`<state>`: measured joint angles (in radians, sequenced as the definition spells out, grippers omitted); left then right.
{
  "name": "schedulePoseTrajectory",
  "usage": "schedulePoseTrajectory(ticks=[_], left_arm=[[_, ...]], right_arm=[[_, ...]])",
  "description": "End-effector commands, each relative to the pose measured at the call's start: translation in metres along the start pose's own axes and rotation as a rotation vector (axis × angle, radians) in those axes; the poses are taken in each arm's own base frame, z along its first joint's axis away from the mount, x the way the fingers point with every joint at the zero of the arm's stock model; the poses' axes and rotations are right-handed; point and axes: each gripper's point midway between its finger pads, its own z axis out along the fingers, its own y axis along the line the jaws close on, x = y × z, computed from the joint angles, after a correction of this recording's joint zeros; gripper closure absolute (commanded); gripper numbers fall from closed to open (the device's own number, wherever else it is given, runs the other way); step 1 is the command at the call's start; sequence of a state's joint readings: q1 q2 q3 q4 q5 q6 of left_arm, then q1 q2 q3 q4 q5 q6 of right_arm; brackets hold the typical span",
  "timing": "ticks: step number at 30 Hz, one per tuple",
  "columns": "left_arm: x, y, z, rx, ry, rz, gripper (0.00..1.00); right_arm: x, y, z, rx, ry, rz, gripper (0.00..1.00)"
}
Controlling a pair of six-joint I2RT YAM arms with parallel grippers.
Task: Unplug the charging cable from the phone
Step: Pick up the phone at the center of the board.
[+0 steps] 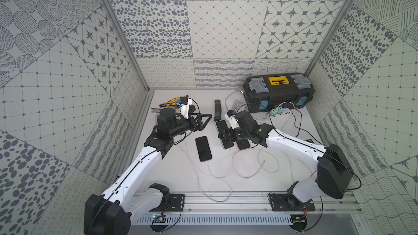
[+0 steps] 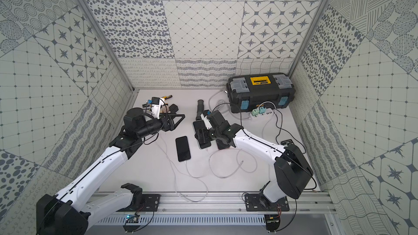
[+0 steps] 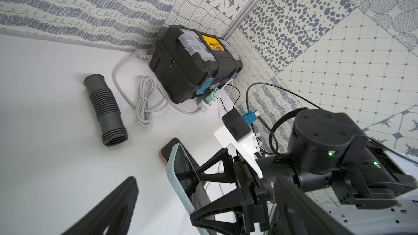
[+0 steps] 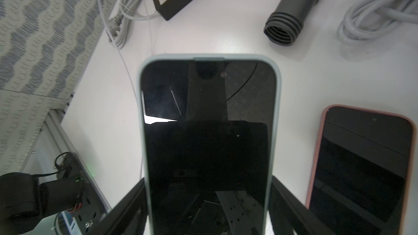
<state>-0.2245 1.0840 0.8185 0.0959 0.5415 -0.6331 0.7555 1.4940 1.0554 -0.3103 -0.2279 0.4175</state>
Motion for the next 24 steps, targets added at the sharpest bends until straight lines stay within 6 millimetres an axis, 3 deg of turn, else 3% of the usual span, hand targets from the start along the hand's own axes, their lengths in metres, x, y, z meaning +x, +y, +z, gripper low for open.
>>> schedulePoseTrajectory(ticks=[1,8,24], left_arm=[[-0.004,-0.025,0.000,0.152,0.005,0.028,0.02],[0.001,-0.033,0.001,0.227,0.020,0.012,0.02],[0.014,-0.051,0.010,0.445,0.105,-0.075,0.02]], right_arm=[[-0.041,0.041,-0.026,-0.222,-0.169,-0.026,0.44],[-0.059,0.049,-0.056,-0.443,-0.295,0.031,0.44],[-0.058,0.092,-0.085,-0.769,-0.285,-0.059,0.45]])
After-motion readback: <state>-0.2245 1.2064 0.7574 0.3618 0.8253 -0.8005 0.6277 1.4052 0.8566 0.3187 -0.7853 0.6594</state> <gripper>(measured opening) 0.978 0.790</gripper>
